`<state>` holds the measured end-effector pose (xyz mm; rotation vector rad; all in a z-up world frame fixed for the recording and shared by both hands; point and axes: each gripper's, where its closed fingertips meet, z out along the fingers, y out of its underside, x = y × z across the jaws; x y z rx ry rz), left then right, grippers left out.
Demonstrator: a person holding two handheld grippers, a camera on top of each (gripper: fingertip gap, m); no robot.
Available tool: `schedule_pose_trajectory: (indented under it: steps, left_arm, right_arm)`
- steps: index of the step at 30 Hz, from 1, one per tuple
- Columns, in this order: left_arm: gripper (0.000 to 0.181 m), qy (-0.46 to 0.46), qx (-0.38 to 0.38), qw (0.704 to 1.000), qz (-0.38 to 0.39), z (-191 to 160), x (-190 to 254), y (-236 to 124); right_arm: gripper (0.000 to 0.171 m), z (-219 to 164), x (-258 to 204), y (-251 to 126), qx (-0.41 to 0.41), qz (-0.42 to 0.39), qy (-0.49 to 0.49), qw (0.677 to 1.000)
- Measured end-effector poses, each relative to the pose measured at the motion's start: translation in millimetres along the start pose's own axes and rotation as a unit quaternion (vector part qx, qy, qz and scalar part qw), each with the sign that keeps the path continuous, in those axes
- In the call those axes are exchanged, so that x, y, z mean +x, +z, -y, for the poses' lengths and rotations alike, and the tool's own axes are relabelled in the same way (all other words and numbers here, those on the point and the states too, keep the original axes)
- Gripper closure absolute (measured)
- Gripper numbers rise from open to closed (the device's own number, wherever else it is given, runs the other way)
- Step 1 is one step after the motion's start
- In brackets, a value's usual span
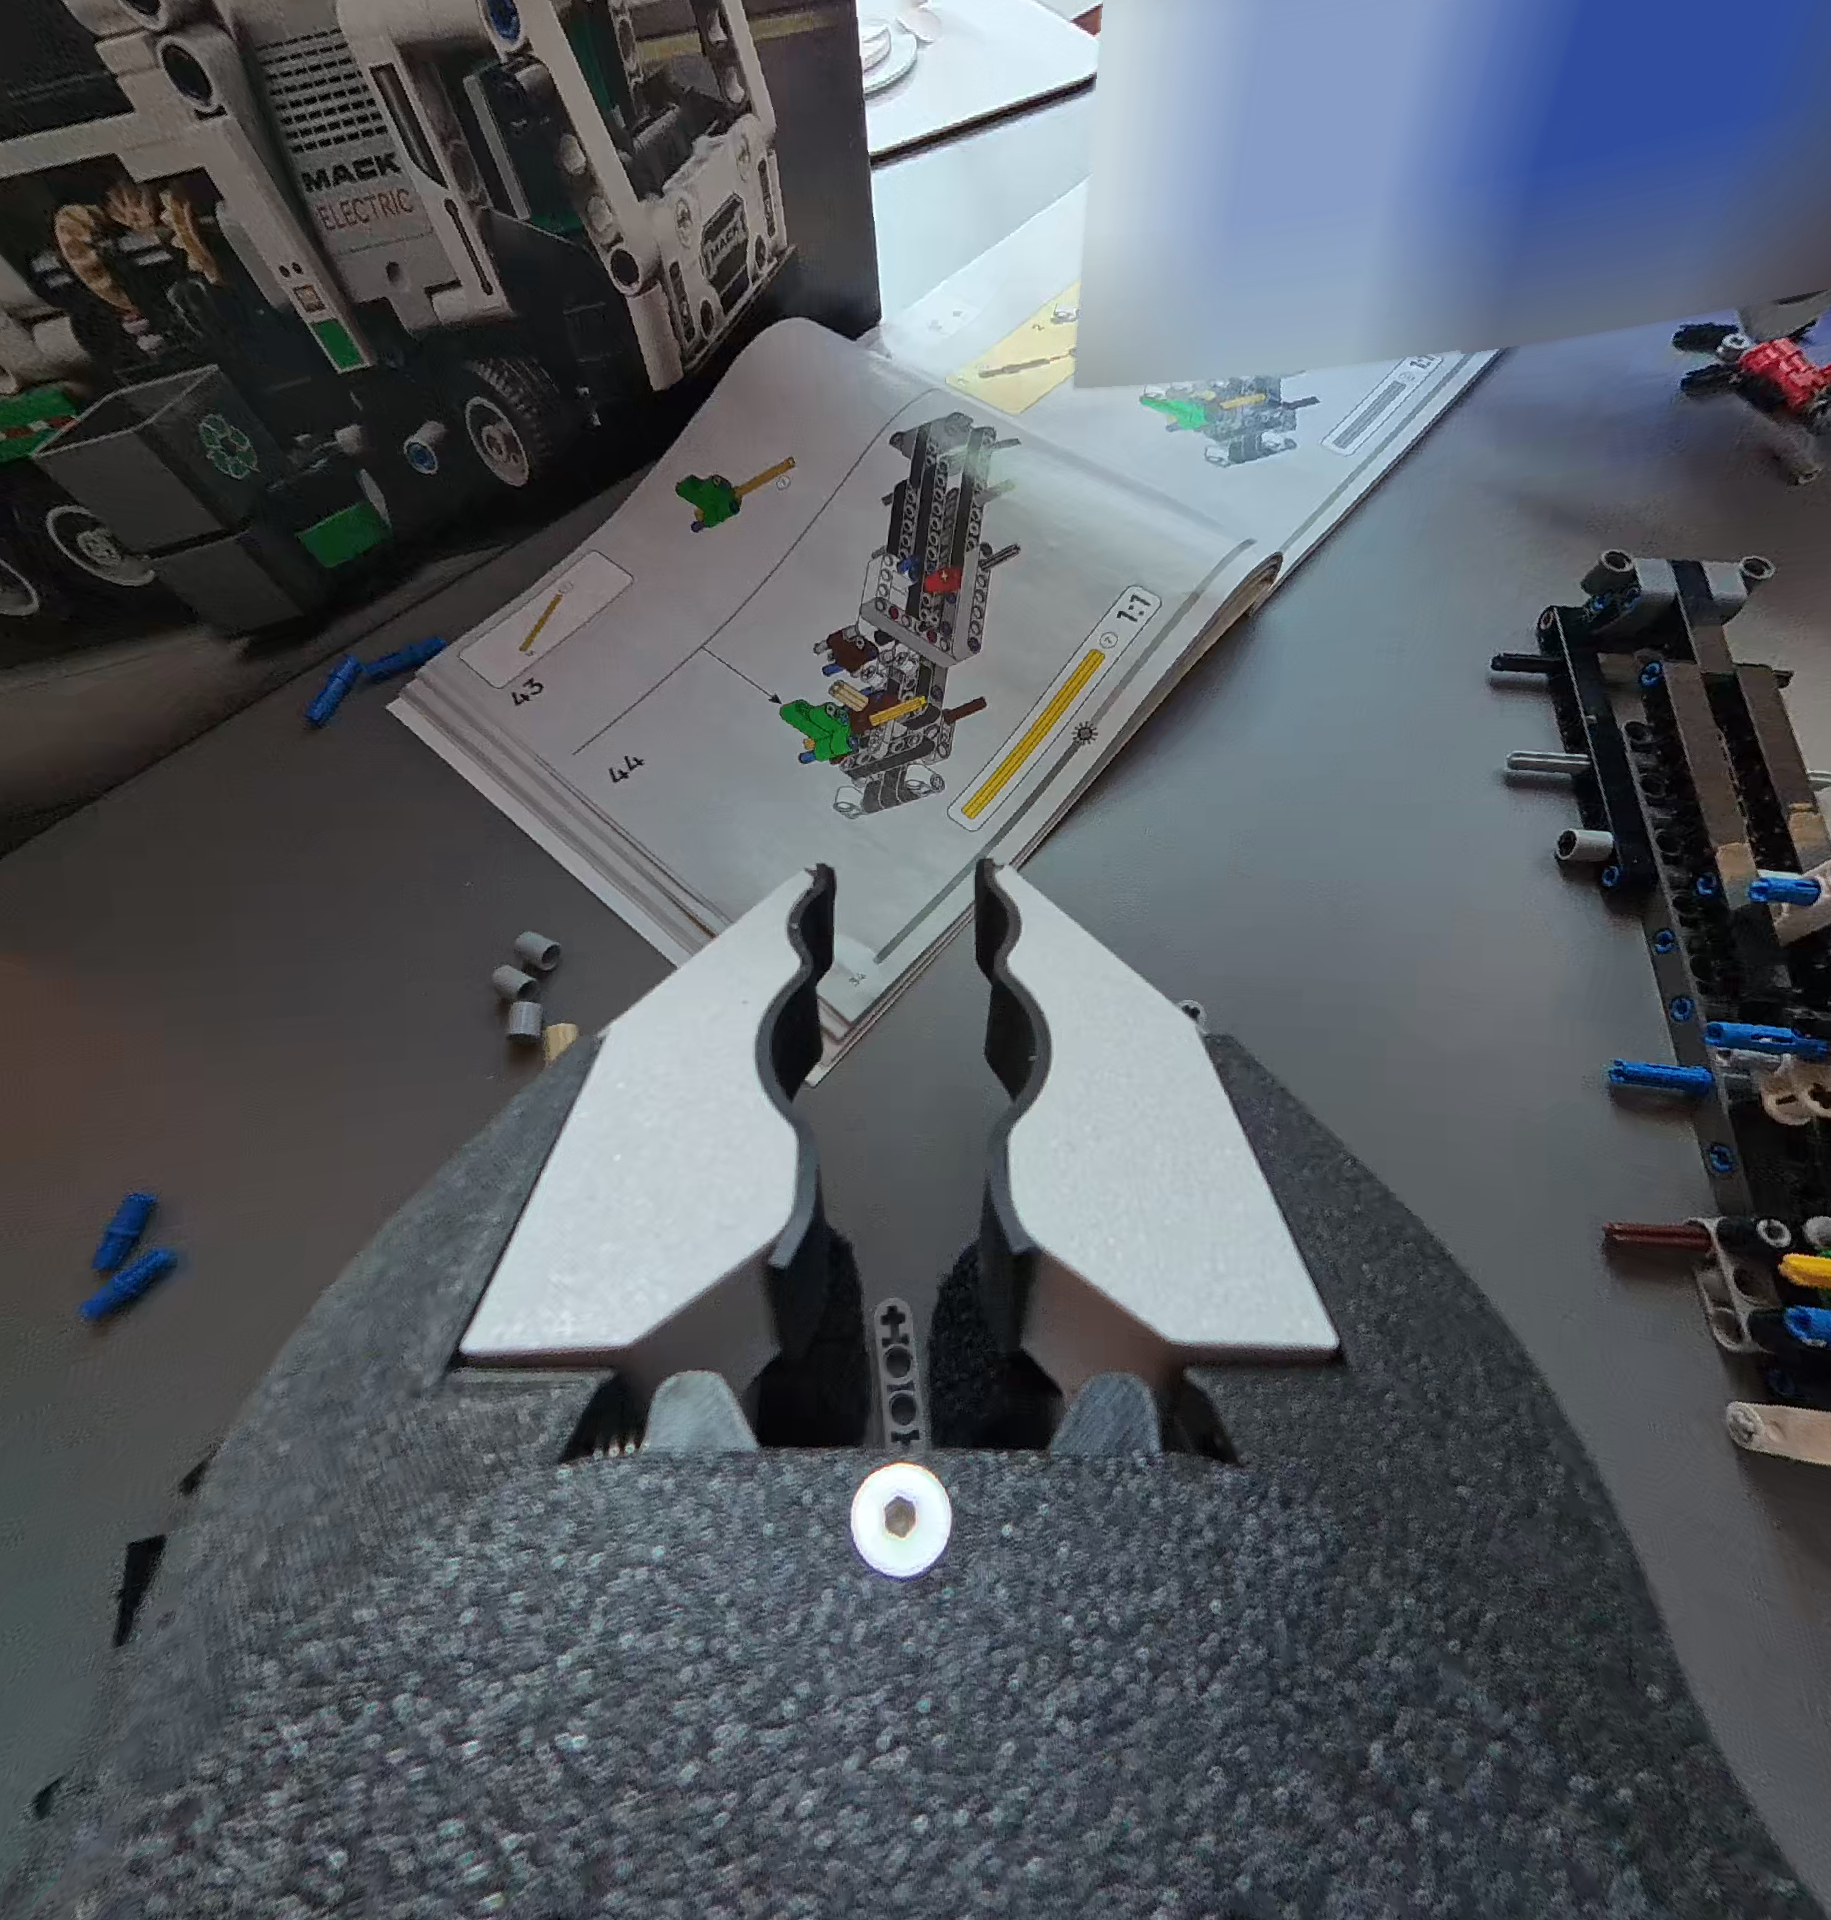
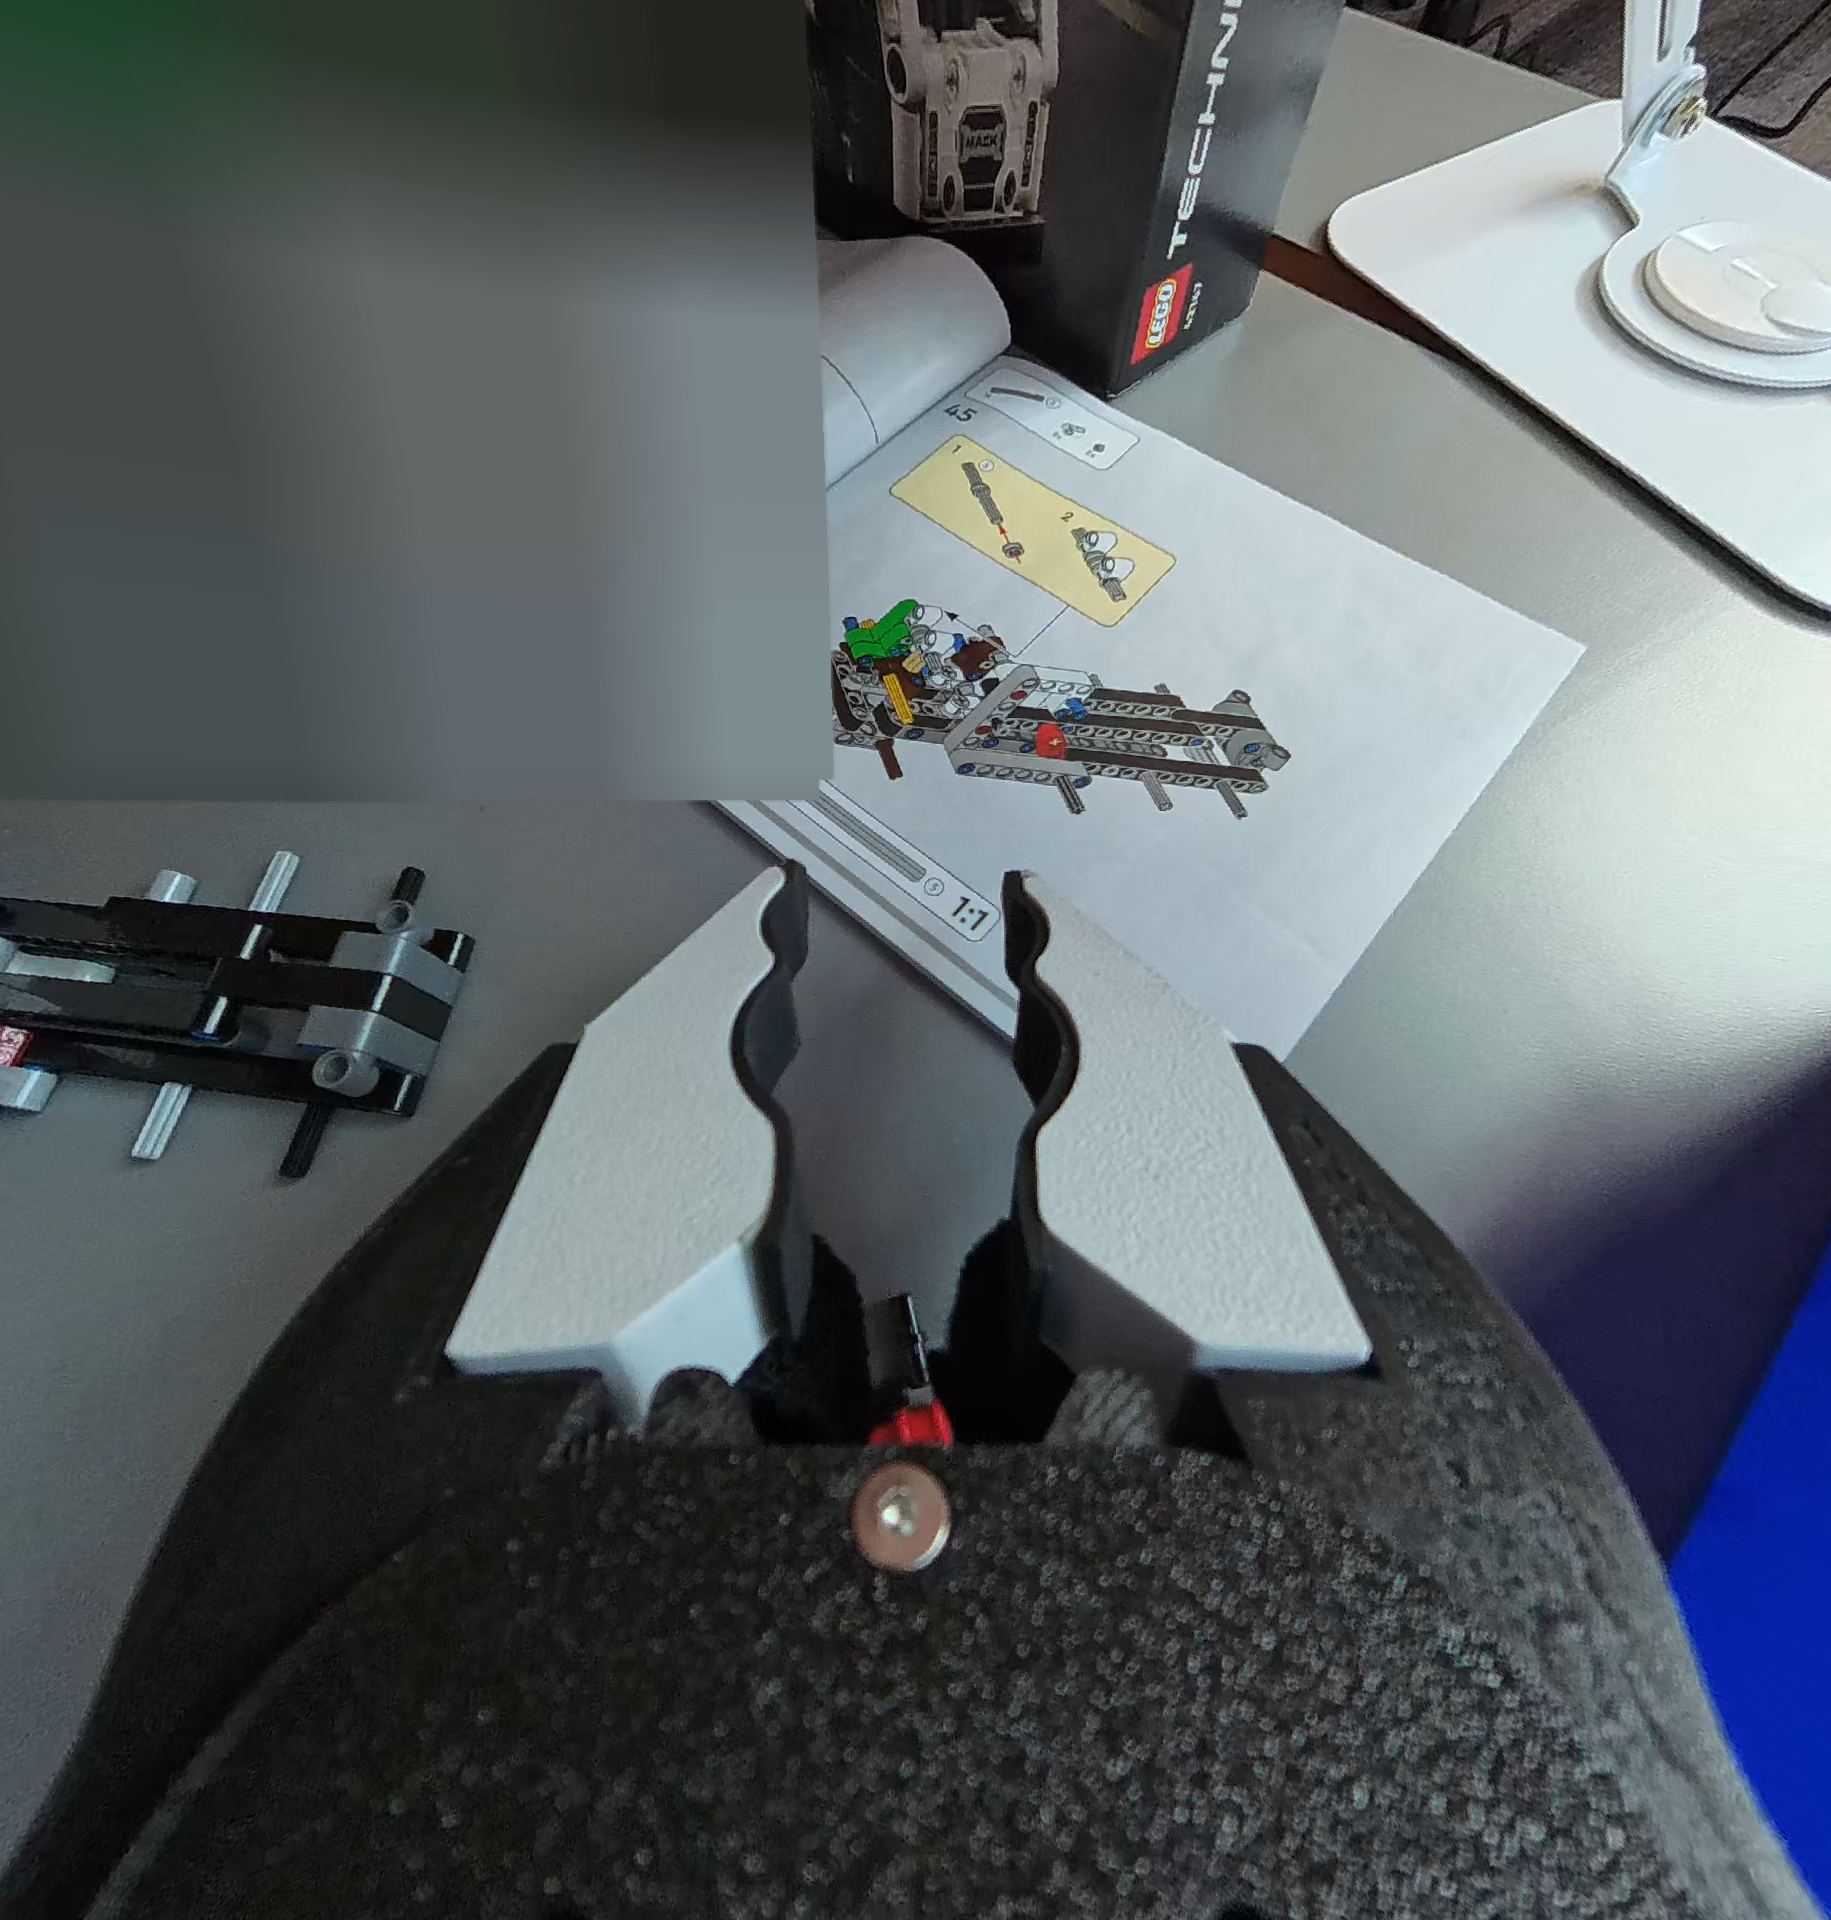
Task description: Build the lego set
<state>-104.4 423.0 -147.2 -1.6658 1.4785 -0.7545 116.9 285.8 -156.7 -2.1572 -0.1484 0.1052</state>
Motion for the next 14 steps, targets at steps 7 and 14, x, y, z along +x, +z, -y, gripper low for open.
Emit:
schedule_pose_trajectory:
  steps: [7, 14]
  left_arm:
    - [0.158, 0.009, 0.027, 0.993, 0.113, 18, -38, -31]
    - [0.156, -0.076, 0.095, 0.979, 0.161, 32, -77, -94]
  right_arm:
    - [0.135, 10, -4, -5, 0.014, -0.019, -0.035, 0.999]
    - [0.137, 31, -29, -16, 0.062, -0.011, -0.066, 0.996]
